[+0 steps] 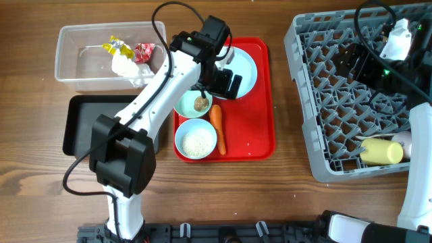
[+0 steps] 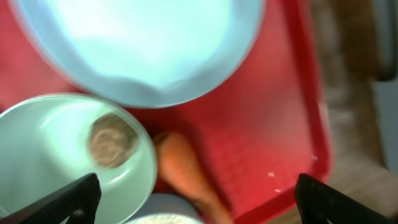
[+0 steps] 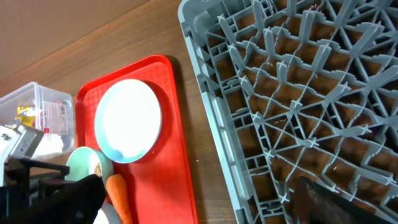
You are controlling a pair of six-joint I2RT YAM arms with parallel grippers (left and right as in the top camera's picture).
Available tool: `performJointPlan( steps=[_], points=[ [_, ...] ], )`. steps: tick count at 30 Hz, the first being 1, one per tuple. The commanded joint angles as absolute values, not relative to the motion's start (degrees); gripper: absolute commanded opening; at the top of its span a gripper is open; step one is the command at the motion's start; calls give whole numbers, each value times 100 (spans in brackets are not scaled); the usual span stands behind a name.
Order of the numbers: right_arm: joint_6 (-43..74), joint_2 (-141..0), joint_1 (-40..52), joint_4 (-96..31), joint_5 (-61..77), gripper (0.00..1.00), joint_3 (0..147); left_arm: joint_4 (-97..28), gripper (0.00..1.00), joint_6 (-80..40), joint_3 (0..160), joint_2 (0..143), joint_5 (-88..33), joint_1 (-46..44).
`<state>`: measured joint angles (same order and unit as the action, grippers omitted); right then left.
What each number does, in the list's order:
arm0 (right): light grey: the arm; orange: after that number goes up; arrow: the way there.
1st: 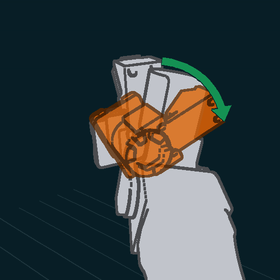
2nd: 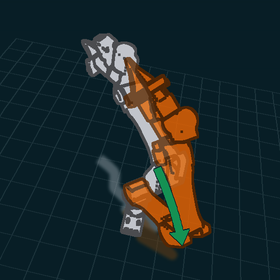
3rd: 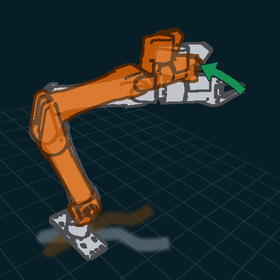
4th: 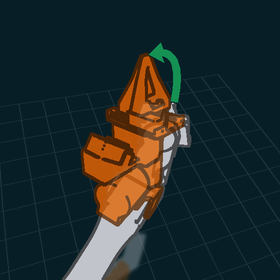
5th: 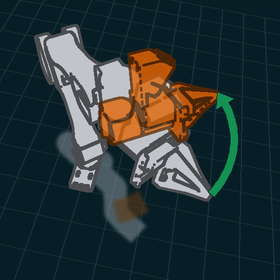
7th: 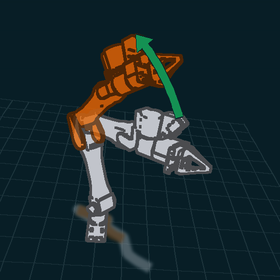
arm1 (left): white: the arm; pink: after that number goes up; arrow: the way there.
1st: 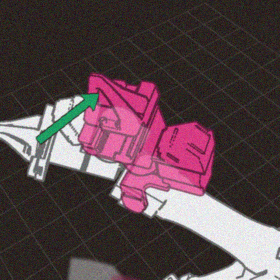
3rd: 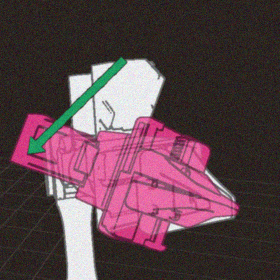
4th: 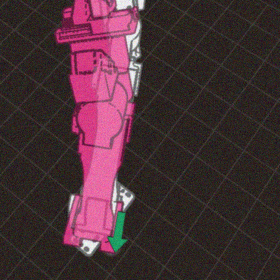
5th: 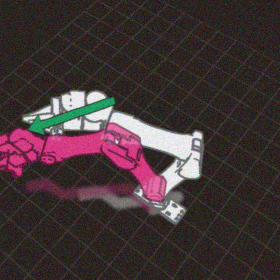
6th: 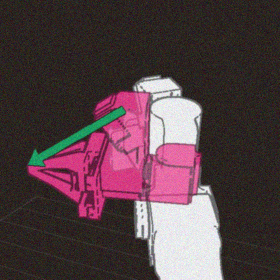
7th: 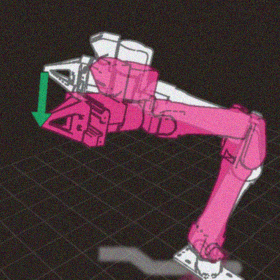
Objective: Sort waste into correct bins and load items into the dishwasher rack
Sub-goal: 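Grasp the green bowl with crumbs using the left gripper, then tip the bowl over the black tray to dump the crumbs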
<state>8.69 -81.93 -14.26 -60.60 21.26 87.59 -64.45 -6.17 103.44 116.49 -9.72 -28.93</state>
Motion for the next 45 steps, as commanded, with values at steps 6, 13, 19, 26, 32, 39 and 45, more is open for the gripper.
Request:
performJointPlan(
  steps=[6, 13, 19, 26, 32, 39, 45],
  points=[
    [744, -8079, -1291, -6117, 2449, 100, 8882, -6718, 100, -1570, 10298, 11596, 342, -2875],
    [746, -8162, -1232, -6119, 2449, 100, 8875, -6305, 87, -1570, 10296, 11671, 331, -3085],
    [744, -8241, -1232, -6233, 2265, 99, 8858, -6198, 63, -1815, 10296, 12073, 545, -3166],
    [738, -8241, -1232, -6263, 2180, 99, 8855, -5955, 39, -1999, 10296, 12427, 652, -3162],
    [735, -8241, -1232, -6261, 2176, 99, 8853, -5819, 34, -1999, 10296, 12711, 657, -3162],
    [744, -8241, -1232, -6261, 2093, 99, 8853, -5719, 22, -2001, 10296, 12755, 888, -3162],
    [744, -8241, -1232, -6257, 2093, 99, 8853, -5758, 22, -2023, 10296, 12995, 886, -3162]
  ],
)
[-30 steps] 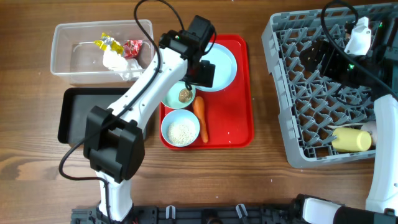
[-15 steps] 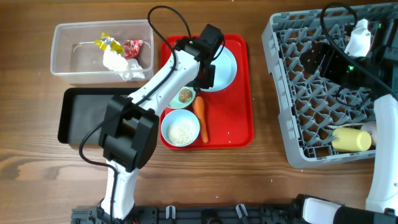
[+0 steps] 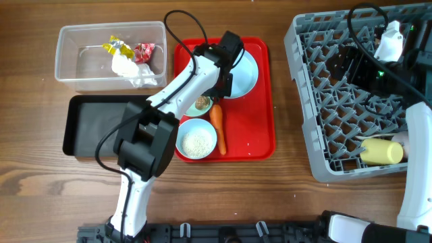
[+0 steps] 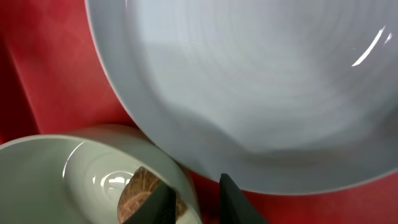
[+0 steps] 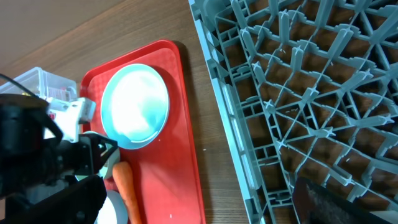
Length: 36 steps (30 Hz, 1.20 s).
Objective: Sort waste into correct bins and load items into the dishwasher rack
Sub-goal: 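Tip the bowl over the black tray to dump the crumbs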
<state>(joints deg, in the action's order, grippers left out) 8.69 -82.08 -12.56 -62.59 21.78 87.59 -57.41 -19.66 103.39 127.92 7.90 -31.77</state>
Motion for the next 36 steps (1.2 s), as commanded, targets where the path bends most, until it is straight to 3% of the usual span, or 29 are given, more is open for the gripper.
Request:
performJointPlan(
  steps=[1, 6, 14, 18, 24, 28, 33, 36],
  points=[
    [744, -8241, -1232, -6257, 2093, 99, 8855, -5760, 18, -2023, 10296, 12999, 886, -3162],
    [746, -8241, -1232, -6261, 2093, 99, 8853, -5804, 4, -2021, 10296, 12984, 888, -3159],
    [746, -8241, -1232, -6254, 2093, 99, 8855, -6508, 4, -2021, 10298, 12151, 884, -2976],
    [746, -8241, -1232, -6259, 2073, 99, 8853, -7360, 4, -2023, 10298, 10912, 648, -2425],
    [674, -8241, -1232, -6259, 2027, 99, 8853, -8919, 4, -1765, 10235, 10348, -54, -1055],
    [598, -8241, -1232, -6322, 1787, 100, 8853, -8447, 4, -519, 9465, 10337, -1715, 191],
    [600, -8241, -1232, -6438, 1627, 99, 8853, -8099, 4, 2226, 8355, 10337, -5238, 1850],
    [615, -8241, -1232, -6438, 1636, 100, 8853, -8184, 4, 3315, 7526, 10339, -6270, 2646]
  ],
)
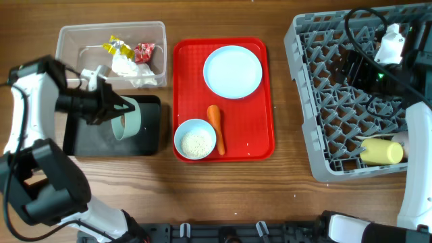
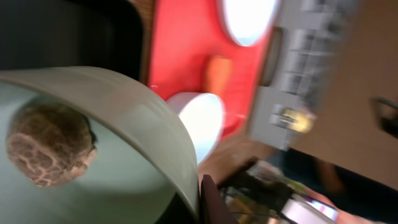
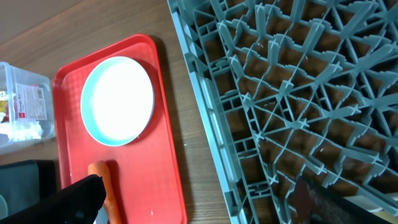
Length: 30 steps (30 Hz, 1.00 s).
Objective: Sort waste into correct bins and load items into the dishwasher rack
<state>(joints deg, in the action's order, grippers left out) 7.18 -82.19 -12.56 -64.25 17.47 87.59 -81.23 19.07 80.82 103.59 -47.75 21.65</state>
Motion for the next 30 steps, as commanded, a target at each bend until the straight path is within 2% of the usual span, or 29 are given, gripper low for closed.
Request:
performJointPlan(
  steps=[1, 4, 7, 14, 18, 22, 26, 28, 30],
  points=[
    [615, -8241, -1232, -6438, 1649, 100, 8853, -8182, 4, 3667, 7210, 10339, -6624, 2917],
    [615, -8241, -1232, -6436, 1649, 99, 8853, -8173, 4, 4370, 6576, 10355, -7269, 3542],
    [617, -8241, -1232, -6438, 1649, 100, 8853, -8145, 4, 4552, 6296, 10361, -7730, 4003],
    [617, -8241, -1232, -6521, 1649, 99, 8853, -8143, 4, 4681, 6296, 10359, -8287, 4060],
    [617, -8241, -1232, -6521, 1649, 100, 8853, -8180, 4, 5249, 6348, 10259, -8221, 3433],
    [617, -8241, -1232, -6528, 1649, 100, 8853, -8182, 4, 4897, 7249, 9756, -7933, 2344],
    [620, -8241, -1232, -6528, 1649, 99, 8853, -7922, 4, 3669, 8377, 9356, -6943, 1282],
    [644, -8241, -1232, -6539, 1649, 99, 8853, -6709, 4, 1299, 8729, 9251, -5000, 373],
    [642, -8241, -1232, -6584, 1649, 99, 8853, -5972, 4, 51, 8735, 9268, -3004, -585]
  ],
)
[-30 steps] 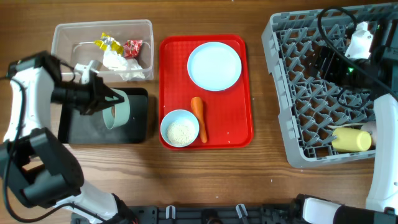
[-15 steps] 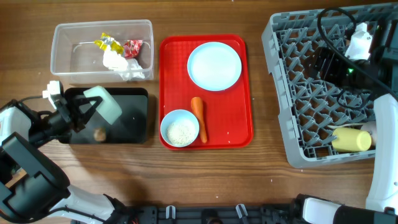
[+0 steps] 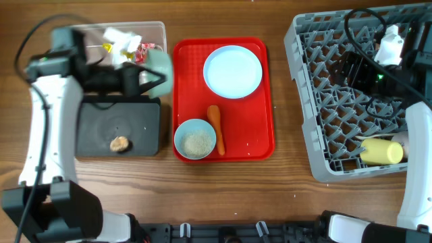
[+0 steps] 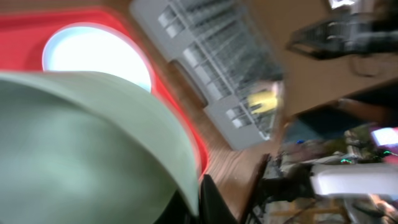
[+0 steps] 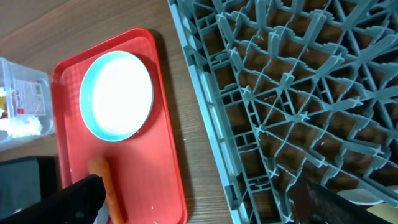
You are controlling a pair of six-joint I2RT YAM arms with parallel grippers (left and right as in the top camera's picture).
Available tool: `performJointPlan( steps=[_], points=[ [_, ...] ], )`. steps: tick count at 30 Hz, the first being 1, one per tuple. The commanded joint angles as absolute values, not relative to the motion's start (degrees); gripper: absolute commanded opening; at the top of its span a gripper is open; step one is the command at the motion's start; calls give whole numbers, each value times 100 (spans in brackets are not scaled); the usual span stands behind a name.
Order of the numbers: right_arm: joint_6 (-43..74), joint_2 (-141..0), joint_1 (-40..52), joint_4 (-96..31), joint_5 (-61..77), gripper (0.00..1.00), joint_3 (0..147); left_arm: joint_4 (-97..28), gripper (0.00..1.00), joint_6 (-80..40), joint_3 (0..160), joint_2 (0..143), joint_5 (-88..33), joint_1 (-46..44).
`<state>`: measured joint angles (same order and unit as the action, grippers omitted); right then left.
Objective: Sort waste into correct bins and load items into the dishwasher rack
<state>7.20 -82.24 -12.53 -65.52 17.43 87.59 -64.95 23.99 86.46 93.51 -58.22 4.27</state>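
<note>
My left gripper (image 3: 144, 76) is shut on the rim of a pale green bowl (image 3: 157, 67), held on edge between the clear bin and the red tray (image 3: 260, 145). In the left wrist view the bowl (image 4: 81, 143) fills the frame and looks empty, its rim pinched in my left gripper (image 4: 198, 199). A brown food lump (image 3: 120, 143) lies on the black tray (image 3: 94, 128). The red tray holds a blue plate (image 3: 233, 71), a carrot (image 3: 216, 128) and a bowl of rice (image 3: 196, 140). My right gripper (image 3: 356, 66) hangs open over the dish rack (image 3: 317, 101).
The clear bin (image 3: 152, 27) at the back left holds wrappers and tissue (image 3: 123, 42). A yellow cup (image 3: 381, 152) lies in the rack's front right corner. The right wrist view shows the plate (image 5: 117, 95), the carrot (image 5: 102, 180) and the rack (image 5: 280, 93).
The green bowl was tipped over the black tray with the brown lump inside. Now the lump lies on the black tray and the empty bowl is held further back and right, by the clear bin.
My left gripper first stood open over the green bowl on the red tray, then was shut on its rim. Then it held the bowl tilted over the black tray. Now the lump is on that tray. The right arm stayed over the rack.
</note>
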Motion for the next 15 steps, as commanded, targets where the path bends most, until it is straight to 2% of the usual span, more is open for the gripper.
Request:
performJointPlan(
  steps=[1, 4, 7, 14, 15],
  points=[
    [639, -8241, -1232, -6622, 1649, 99, 8853, -5787, 4, -89, 8735, 9295, -2427, -1015],
    [637, -8241, -1232, -6650, 1647, 100, 8853, -5210, 4, -115, 8733, 9520, -1116, -2438],
    [620, -8241, -1232, -6672, 1647, 100, 8853, -4705, 4, -108, 8733, 10138, -508, -3524],
    [600, -8241, -1232, -6681, 1645, 100, 8853, -4434, 4, -95, 8733, 11264, -506, -4508],
    [602, -8241, -1232, -6678, 1647, 99, 8853, -4410, 8, -95, 8733, 11262, -506, -4569]
  ],
)
